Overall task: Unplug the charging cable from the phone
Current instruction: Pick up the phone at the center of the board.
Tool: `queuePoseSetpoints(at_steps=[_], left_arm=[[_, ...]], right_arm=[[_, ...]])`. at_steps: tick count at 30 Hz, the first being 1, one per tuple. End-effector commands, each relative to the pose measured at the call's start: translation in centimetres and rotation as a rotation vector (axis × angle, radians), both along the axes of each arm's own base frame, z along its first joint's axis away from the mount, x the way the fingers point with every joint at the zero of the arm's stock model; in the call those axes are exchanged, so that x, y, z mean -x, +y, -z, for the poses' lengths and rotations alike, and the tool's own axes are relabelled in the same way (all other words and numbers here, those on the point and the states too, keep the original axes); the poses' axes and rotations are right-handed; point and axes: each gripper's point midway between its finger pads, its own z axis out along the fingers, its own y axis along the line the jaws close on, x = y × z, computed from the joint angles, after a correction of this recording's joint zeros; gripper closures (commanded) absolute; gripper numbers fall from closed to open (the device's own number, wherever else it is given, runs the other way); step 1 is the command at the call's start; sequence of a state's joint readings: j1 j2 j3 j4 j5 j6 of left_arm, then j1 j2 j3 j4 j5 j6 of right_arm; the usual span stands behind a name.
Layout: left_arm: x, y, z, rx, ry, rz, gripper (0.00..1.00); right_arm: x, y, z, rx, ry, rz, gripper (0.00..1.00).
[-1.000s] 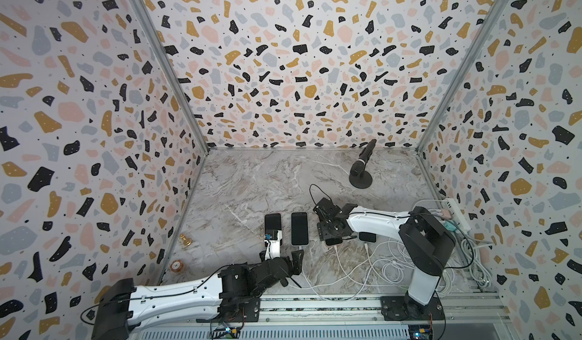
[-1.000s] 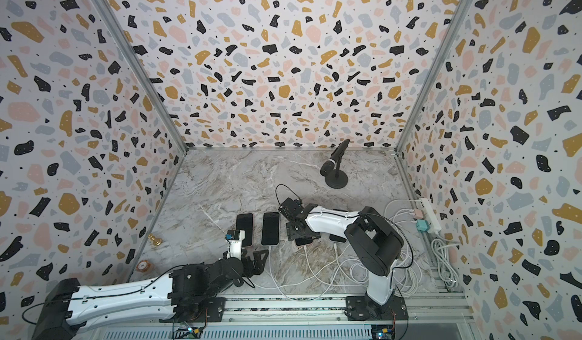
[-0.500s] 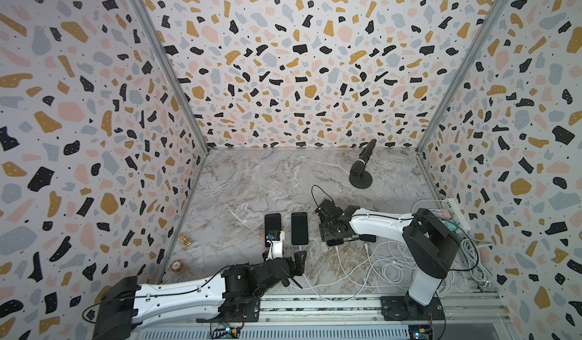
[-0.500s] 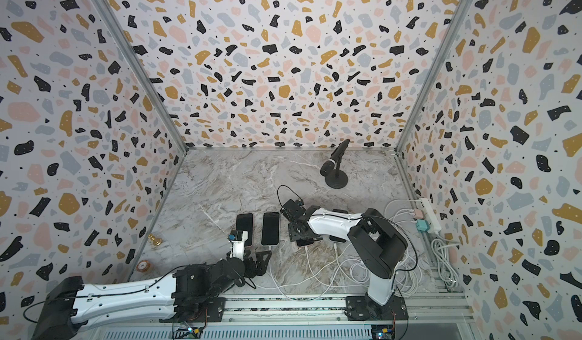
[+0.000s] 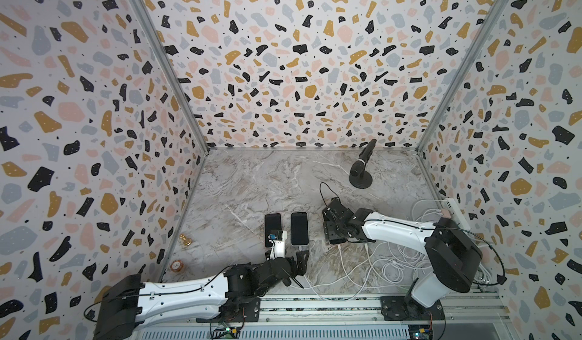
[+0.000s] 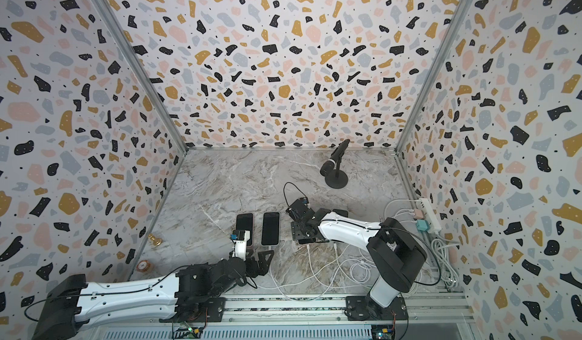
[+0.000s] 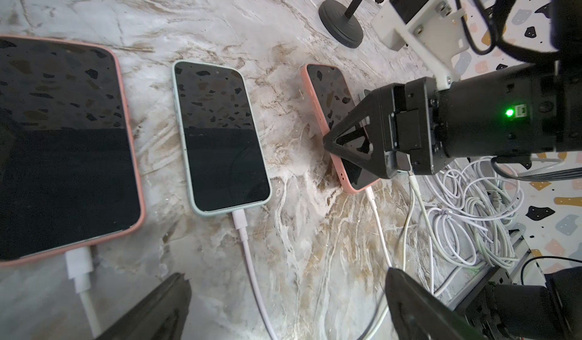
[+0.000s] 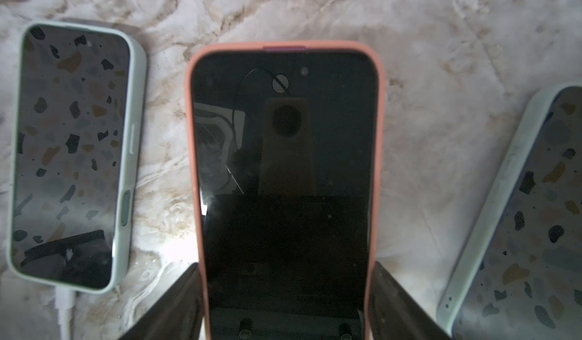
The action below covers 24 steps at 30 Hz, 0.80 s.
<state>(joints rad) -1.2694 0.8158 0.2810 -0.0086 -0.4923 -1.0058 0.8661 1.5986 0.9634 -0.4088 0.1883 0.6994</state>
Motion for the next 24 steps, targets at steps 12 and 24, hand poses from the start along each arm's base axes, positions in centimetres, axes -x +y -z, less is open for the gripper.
queuePoseSetpoints(at_steps=[12, 24], left_arm=[[1.2, -5.3, -0.4, 0.161, -0.033, 0.194, 0.04], [3.0, -8.8, -0.1, 0.168, -0.050, 0.341, 0.23]], right_arm=[[-0.1, -0.1, -4.4, -0.132, -0.142, 0.008, 1.00], [0.1, -0.2, -5.1, -0.166, -0.171, 0.009, 1.00]])
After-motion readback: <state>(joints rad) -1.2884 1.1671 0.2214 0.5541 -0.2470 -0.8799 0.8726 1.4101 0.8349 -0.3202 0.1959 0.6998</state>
